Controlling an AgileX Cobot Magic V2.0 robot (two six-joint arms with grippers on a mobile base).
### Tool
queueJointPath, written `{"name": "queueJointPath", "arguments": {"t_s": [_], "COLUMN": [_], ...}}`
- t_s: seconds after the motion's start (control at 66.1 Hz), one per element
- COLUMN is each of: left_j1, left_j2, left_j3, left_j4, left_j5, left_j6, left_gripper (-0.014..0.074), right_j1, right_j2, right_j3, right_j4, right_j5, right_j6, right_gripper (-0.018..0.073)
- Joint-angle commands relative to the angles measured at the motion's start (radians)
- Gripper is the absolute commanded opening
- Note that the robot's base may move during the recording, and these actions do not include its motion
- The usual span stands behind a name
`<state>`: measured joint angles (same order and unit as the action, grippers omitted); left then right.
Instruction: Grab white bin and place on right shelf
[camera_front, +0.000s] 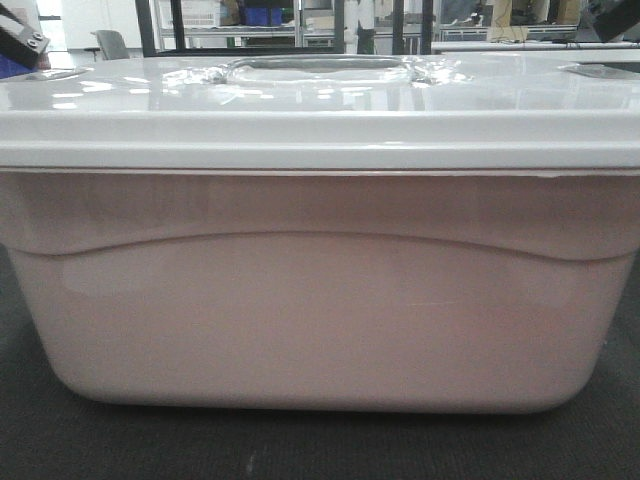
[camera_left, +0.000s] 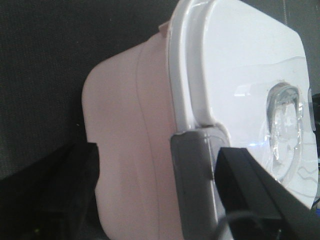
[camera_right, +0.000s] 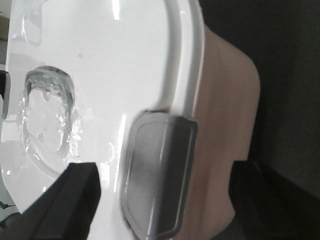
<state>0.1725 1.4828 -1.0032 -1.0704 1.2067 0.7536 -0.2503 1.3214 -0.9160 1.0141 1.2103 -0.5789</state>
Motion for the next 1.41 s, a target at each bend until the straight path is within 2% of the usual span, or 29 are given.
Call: {"name": "queueJointPath", "arguments": {"t_s": [0.0, 0.227, 0.454, 0.59, 0.923, 1.226, 1.392], "left_j1": [-0.004, -0.01, -0.084, -0.085, -0.085, -0.085, -0.085], "left_j2": [-0.027, -0.027, -0.027, -0.027, -0.027, -0.027, -0.027], "left_j3": [-0.023, -0.023, -0.023, -0.023, -0.023, -0.023, -0.023], "left_j4": [-0.084, -0.094, -0.084, -0.079, -0.076, -0.076, -0.076], "left_j5": [0.11, 0.11, 0.084, 0.081, 0.08, 0.08, 0.08], "left_j6": [0.019, 0.036, 0.041, 0.041, 0.041, 0.041, 0.041], "left_gripper": [0.0387, 0.0387, 0.0387, 0.0387, 0.0387, 0.0387, 0.0387], "right_j1": [-0.005, -0.001, 0.06, 0.091, 0.092, 0.125, 0.125], "right_j2": [-0.024, 0.012, 0.05, 0.051, 0.051, 0.051, 0.051], "right_j3": [-0.023, -0.023, -0.023, -0.023, -0.023, -0.023, -0.023], "right_j4": [0.087, 0.147, 0.154, 0.154, 0.154, 0.156, 0.188], "right_j5": [0.104, 0.113, 0.123, 0.123, 0.123, 0.123, 0.123], "right_j6": [-0.024, -0.068, -0.08, -0.08, -0.08, -0.08, -0.08], "right_gripper": [0.0622, 0.0622, 0.0622, 0.0622, 0.0622, 0.0622, 0.0622]}}
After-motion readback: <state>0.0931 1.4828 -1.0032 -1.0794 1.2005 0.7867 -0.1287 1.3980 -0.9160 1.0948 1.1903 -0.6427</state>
